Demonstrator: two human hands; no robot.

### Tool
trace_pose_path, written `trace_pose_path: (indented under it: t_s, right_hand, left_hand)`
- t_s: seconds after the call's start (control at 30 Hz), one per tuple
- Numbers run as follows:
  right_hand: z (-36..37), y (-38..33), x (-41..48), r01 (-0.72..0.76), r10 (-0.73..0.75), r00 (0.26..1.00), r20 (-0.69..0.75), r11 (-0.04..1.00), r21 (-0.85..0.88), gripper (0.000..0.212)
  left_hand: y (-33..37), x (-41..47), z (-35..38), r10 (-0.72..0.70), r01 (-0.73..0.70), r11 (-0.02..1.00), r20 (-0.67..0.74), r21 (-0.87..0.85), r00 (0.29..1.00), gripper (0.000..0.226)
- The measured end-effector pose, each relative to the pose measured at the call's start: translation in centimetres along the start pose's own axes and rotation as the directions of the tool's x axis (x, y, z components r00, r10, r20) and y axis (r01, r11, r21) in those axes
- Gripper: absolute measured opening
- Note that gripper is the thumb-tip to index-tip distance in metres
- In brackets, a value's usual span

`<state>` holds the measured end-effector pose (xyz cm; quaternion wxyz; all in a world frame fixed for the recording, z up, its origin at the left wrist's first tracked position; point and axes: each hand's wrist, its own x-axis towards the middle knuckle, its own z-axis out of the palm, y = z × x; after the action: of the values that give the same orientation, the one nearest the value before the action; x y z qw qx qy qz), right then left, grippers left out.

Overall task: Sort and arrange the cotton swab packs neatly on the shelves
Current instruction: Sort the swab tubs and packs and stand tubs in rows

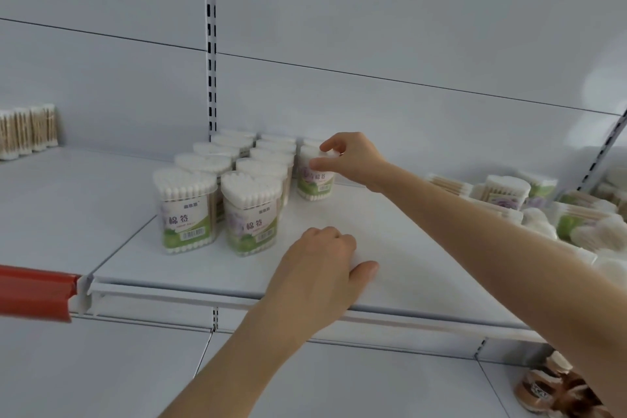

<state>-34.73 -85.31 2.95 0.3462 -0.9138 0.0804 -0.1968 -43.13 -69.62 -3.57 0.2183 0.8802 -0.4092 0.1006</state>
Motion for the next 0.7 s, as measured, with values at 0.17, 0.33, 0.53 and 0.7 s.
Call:
trace_pose_path:
  t_s: [0.17, 0.33, 0.53, 0.7]
  right_hand:
    - [0.0, -0.5, -0.7, -0.025, 0.025, 0.999, 0.024, 1.0, 0.013, 0.044]
    - [-4.1, -0.8, -3.6, -0.006, 0.006, 0.999, -0.039, 1.0, 0.001, 0.04]
    - [-12.6, 2.6, -9.9, -0.073, 0.032, 0.99, -0.138, 0.949, -0.307, 0.029]
    - [-17.1, 5.4, -16.1, -0.194, 0.206, 0.978, -0.026, 0.861, -0.471, 0.047]
  left_hand:
    - [-0.1, 0.0, 0.0, 0.027, -0.027, 1.0, -0.025, -0.008, 0.999, 0.041]
    - [-0.2, 0.0, -0.1, 0.02, -0.02, 0.999, 0.015, -0.027, 1.0, 0.041]
    - [0.2, 0.2, -0.3, -0.018, 0.018, 1.0, 0.02, 0.005, 1.0, 0.042]
    - [1.8, 1.0, 0.0, -0.049, 0.049, 0.999, -0.019, 0.006, 0.999, 0.042]
